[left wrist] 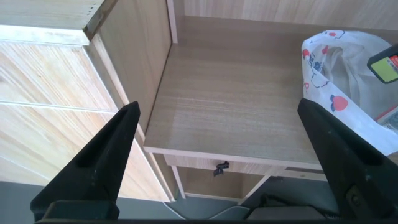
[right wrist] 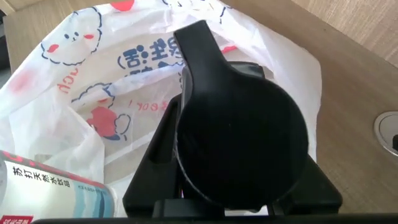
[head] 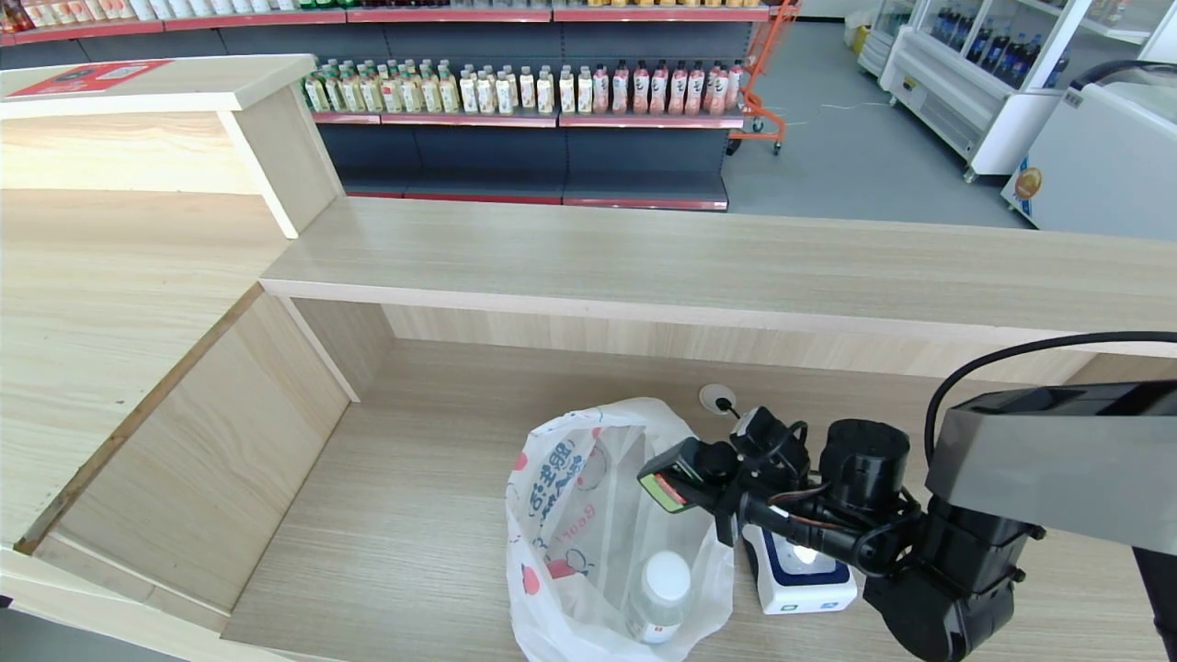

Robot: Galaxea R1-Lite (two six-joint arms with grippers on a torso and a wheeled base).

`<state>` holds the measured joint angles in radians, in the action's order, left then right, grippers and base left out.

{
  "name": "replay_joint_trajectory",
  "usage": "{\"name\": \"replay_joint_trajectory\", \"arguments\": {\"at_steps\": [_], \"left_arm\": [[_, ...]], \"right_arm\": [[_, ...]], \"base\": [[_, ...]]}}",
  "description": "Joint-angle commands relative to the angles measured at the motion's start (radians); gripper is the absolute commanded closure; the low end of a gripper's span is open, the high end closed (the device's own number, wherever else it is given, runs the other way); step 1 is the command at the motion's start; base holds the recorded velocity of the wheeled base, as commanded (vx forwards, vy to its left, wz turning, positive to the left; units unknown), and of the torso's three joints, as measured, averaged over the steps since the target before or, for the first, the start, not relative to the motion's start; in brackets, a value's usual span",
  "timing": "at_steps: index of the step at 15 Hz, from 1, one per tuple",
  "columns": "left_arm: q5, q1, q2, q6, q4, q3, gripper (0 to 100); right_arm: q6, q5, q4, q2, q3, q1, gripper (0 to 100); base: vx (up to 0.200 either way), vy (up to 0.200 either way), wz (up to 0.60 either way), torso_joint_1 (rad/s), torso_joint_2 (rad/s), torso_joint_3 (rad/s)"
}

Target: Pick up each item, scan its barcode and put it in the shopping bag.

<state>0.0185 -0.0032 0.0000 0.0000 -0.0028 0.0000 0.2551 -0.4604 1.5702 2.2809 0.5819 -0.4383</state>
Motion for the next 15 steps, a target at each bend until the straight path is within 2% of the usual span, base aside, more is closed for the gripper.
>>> {"name": "replay_joint_trajectory", "arguments": {"at_steps": [1, 5, 8, 15], "left_arm": [[0.0, 0.0, 0.002, 0.0, 0.0, 0.0, 0], [0.0, 0.0, 0.002, -0.002, 0.0, 0.0, 0], [0.0, 0.0, 0.002, 0.0, 0.0, 0.0, 0], [0.0, 0.0, 0.002, 0.0, 0.0, 0.0, 0]], "right_arm": [[-0.017, 0.0, 0.001, 0.009, 0.009, 0.003, 100], [-0.097, 0.002, 0.001, 0.065, -0.001, 0.021, 100], [-0.099, 0.002, 0.001, 0.106, 0.001, 0.027, 100], [0.003, -0.001, 0.001, 0.154, 0.01, 0.03, 100]], "base": [[0.0, 0.0, 0.0, 0.0, 0.0, 0.0], [0.0, 0.0, 0.0, 0.0, 0.0, 0.0], [0.0, 0.0, 0.0, 0.0, 0.0, 0.0], [0.0, 0.0, 0.0, 0.0, 0.0, 0.0]]}}
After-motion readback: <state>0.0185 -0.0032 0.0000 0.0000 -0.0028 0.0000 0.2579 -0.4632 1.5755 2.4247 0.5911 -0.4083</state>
